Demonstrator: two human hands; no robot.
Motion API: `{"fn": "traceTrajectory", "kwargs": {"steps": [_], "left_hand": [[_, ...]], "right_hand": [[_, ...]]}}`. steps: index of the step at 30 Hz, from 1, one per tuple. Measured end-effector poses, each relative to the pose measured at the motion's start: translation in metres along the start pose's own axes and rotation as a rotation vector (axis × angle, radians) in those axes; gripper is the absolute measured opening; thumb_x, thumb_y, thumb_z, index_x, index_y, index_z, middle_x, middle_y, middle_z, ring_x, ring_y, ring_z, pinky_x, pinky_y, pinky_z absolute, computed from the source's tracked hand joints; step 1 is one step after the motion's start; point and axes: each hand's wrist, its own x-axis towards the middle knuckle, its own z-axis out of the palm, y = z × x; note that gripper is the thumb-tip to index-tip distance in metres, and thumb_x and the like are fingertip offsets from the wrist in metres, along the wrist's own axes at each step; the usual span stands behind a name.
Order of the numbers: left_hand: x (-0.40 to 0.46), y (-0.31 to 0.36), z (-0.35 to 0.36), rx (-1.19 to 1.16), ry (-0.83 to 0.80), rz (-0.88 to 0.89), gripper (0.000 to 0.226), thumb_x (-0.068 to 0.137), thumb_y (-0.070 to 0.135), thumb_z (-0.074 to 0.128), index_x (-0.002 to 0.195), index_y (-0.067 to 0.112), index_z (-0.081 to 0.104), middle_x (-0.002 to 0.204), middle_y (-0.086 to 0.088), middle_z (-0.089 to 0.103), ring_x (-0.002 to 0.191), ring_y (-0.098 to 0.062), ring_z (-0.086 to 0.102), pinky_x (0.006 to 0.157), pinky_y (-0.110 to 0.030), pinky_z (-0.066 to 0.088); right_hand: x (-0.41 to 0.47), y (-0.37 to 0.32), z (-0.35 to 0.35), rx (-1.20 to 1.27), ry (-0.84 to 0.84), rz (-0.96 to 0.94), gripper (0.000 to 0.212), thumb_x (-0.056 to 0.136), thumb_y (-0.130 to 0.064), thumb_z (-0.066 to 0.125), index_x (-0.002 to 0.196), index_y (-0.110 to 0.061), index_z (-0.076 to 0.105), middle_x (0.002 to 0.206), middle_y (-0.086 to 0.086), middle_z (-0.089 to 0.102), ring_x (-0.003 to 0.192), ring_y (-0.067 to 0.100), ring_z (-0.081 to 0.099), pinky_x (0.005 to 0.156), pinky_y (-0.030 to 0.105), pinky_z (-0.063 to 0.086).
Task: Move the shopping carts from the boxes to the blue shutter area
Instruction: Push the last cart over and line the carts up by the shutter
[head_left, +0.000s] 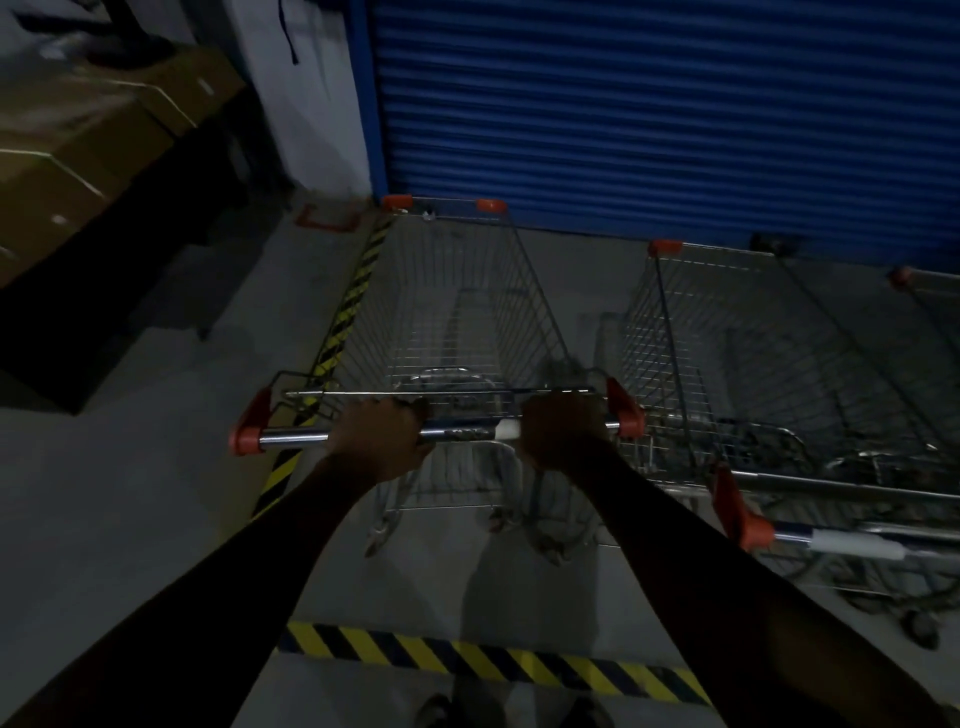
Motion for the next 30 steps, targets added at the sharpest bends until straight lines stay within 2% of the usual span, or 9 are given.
{"fn": "traceTrajectory", "kwargs": {"steps": [1, 4, 6, 9, 13, 20, 24, 30], "left_hand": [[0.001, 0.003, 0.0, 0.009, 0.001, 0.003, 0.042, 0.086, 0.058, 0.05, 0.113, 0.026, 0.055, 0.105, -0.004, 0.07, 0.095, -0.031, 0.067, 0.074, -0.038, 0.05], [0.001, 0.015, -0.004, 0.033, 0.009, 0.013, 0.043, 0.086, 0.06, 0.048, 0.113, 0.027, 0.055, 0.105, -0.003, 0.07, 0.094, -0.031, 0.067, 0.076, -0.039, 0.05], [-0.002, 0.024, -0.008, 0.064, 0.024, -0.004, 0.043, 0.087, 0.059, 0.049, 0.117, 0.028, 0.055, 0.107, -0.002, 0.069, 0.097, -0.03, 0.066, 0.078, -0.039, 0.048], [-0.008, 0.038, -0.009, 0.073, 0.044, -0.014, 0.046, 0.088, 0.059, 0.047, 0.119, 0.026, 0.055, 0.108, -0.005, 0.069, 0.096, -0.033, 0.066, 0.077, -0.039, 0.048], [-0.01, 0.046, -0.007, 0.052, 0.025, 0.003, 0.047, 0.089, 0.059, 0.047, 0.119, 0.023, 0.054, 0.107, -0.006, 0.069, 0.095, -0.031, 0.066, 0.077, -0.04, 0.049], [-0.021, 0.044, -0.012, 0.082, 0.022, 0.019, 0.045, 0.089, 0.057, 0.049, 0.118, 0.023, 0.054, 0.108, -0.006, 0.068, 0.097, -0.031, 0.066, 0.077, -0.038, 0.05], [-0.028, 0.045, -0.013, 0.065, 0.017, 0.012, 0.046, 0.087, 0.056, 0.051, 0.119, 0.023, 0.055, 0.107, -0.009, 0.068, 0.096, -0.033, 0.067, 0.078, -0.039, 0.052], [-0.039, 0.05, -0.016, 0.063, 0.02, 0.006, 0.042, 0.087, 0.053, 0.051, 0.118, 0.025, 0.055, 0.107, -0.006, 0.069, 0.096, -0.032, 0.067, 0.077, -0.039, 0.052]], "right_hand": [[0.0, 0.0, -0.002, 0.012, -0.047, 0.027, 0.039, 0.075, -0.054, 0.065, 0.087, -0.017, 0.068, 0.086, 0.006, 0.07, 0.08, 0.03, 0.067, 0.073, 0.041, 0.05], [-0.004, 0.009, 0.005, 0.063, -0.013, 0.025, 0.046, 0.077, -0.058, 0.061, 0.095, -0.017, 0.067, 0.092, 0.008, 0.07, 0.087, 0.032, 0.067, 0.079, 0.046, 0.05], [-0.009, 0.016, 0.01, 0.069, 0.004, 0.043, 0.047, 0.071, -0.057, 0.065, 0.094, -0.016, 0.067, 0.089, 0.011, 0.07, 0.084, 0.034, 0.067, 0.079, 0.045, 0.05], [-0.021, 0.02, 0.011, 0.005, -0.052, 0.096, 0.044, 0.07, -0.058, 0.06, 0.092, -0.021, 0.069, 0.085, 0.007, 0.07, 0.08, 0.031, 0.066, 0.077, 0.041, 0.046], [-0.032, 0.025, 0.011, 0.157, -0.07, 0.118, 0.033, 0.081, -0.043, 0.06, 0.103, -0.02, 0.066, 0.097, 0.009, 0.067, 0.089, 0.031, 0.063, 0.074, 0.037, 0.043], [-0.054, 0.014, 0.007, 0.046, 0.018, 0.166, 0.038, 0.062, -0.053, 0.074, 0.072, -0.018, 0.067, 0.067, 0.009, 0.066, 0.062, 0.032, 0.065, 0.063, 0.038, 0.049], [-0.066, 0.01, 0.005, 0.064, 0.061, 0.097, 0.048, 0.08, -0.064, 0.054, 0.095, -0.02, 0.068, 0.092, 0.007, 0.07, 0.087, 0.033, 0.067, 0.079, 0.04, 0.048], [-0.078, 0.011, 0.006, 0.092, 0.043, 0.08, 0.046, 0.082, -0.059, 0.052, 0.099, -0.02, 0.066, 0.096, 0.007, 0.07, 0.087, 0.033, 0.066, 0.076, 0.038, 0.048]]}}
